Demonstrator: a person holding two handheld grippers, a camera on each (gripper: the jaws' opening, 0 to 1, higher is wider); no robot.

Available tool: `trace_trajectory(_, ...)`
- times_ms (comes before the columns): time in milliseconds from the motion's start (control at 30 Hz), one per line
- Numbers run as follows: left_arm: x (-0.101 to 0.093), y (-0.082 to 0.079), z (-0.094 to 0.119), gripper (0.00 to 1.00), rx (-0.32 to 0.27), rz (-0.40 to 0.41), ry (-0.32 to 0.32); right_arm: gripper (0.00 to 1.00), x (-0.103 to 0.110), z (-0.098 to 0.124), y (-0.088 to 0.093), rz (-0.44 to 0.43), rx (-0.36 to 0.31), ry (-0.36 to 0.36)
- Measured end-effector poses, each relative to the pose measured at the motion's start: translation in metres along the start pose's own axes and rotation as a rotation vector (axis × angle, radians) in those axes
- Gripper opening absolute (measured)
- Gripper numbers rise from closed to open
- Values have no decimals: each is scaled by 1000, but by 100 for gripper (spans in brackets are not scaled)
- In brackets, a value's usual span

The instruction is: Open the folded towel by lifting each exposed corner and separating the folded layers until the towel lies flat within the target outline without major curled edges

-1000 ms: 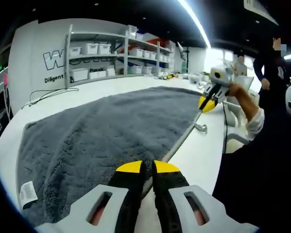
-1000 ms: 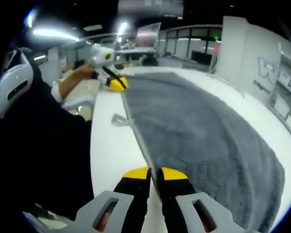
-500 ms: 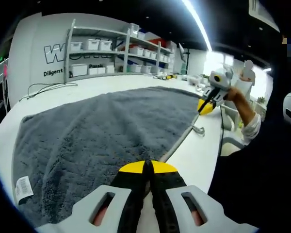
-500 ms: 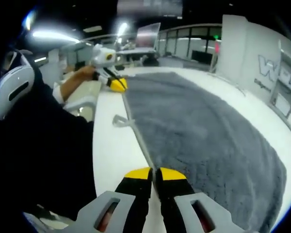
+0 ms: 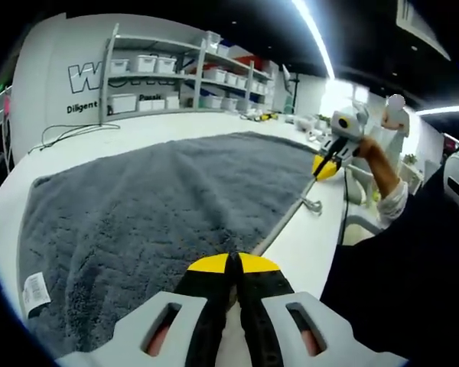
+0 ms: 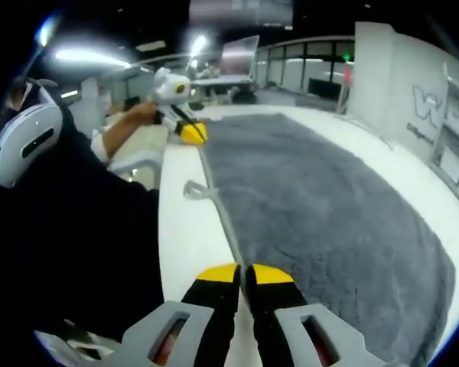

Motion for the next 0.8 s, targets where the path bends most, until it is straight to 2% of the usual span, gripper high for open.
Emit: trace_trajectory(800,-6,0,8,3,45,15,16,2,12,4,-3,37,10,-42)
Point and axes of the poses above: the point that each gripper's makers call its tool centre point, and the gripper's own axes: z roughly backward along the fingers, x roughly to its left, y roughly out of its underside, the point moved 6 cm from there along z, roughly backward along the fingers, and after that the axes turned 14 degrees about z, right-handed, at the moved point
